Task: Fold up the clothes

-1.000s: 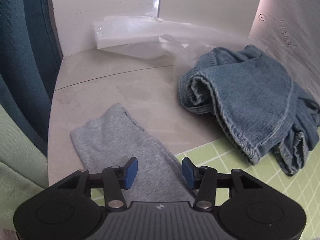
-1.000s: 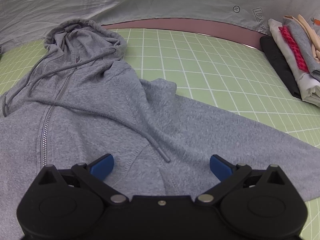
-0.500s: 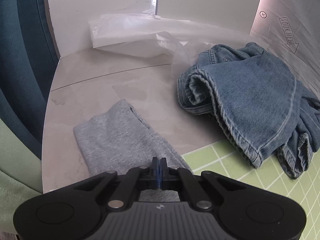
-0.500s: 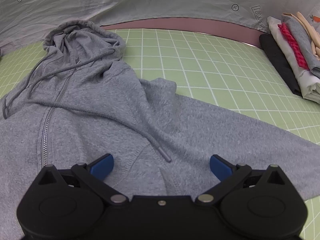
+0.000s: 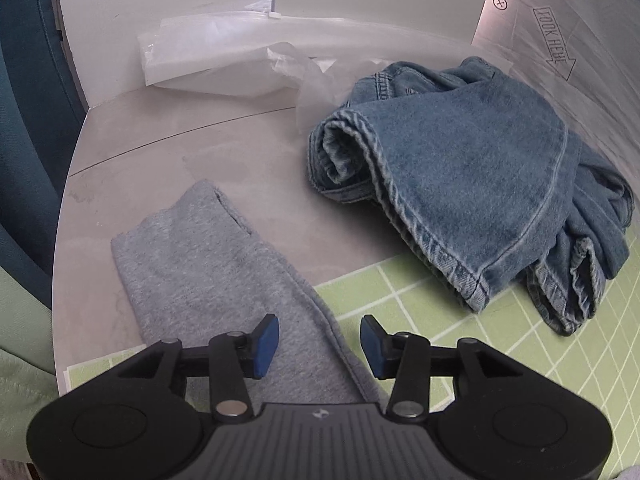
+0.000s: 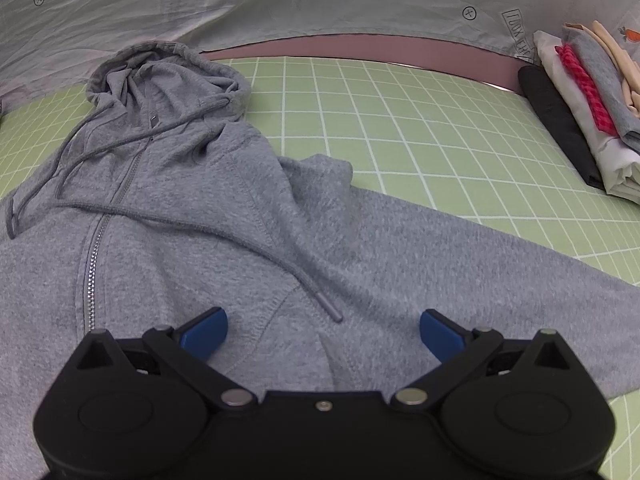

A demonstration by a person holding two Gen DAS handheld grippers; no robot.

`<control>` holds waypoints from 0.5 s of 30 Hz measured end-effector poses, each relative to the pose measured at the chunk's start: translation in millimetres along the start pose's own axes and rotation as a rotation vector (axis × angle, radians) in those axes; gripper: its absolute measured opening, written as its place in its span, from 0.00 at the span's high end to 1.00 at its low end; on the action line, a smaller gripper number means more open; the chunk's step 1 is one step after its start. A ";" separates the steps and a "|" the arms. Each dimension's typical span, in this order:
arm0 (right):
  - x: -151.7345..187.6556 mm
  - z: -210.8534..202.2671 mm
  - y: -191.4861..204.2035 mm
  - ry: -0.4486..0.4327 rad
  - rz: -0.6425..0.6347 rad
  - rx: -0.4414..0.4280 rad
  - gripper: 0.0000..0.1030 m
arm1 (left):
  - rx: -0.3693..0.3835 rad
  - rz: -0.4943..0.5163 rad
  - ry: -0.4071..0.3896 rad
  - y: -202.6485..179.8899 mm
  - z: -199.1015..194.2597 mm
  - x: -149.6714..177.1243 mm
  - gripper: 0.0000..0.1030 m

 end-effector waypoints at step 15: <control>0.1 0.8 0.5 -0.004 0.007 -0.003 0.00 | 0.301 -0.108 -0.215 -6.7 -62.6 -37.8 0.98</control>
Point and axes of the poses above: each gripper's, at about its wrist camera, not at the fingertips, and z roughly the way its jaws point, y to its left, x to its underside, the point moved 6 cm from there along z, roughly the way its jaws point, and after that the axes turned 10 degrees about -z, right-handed, at the moved point
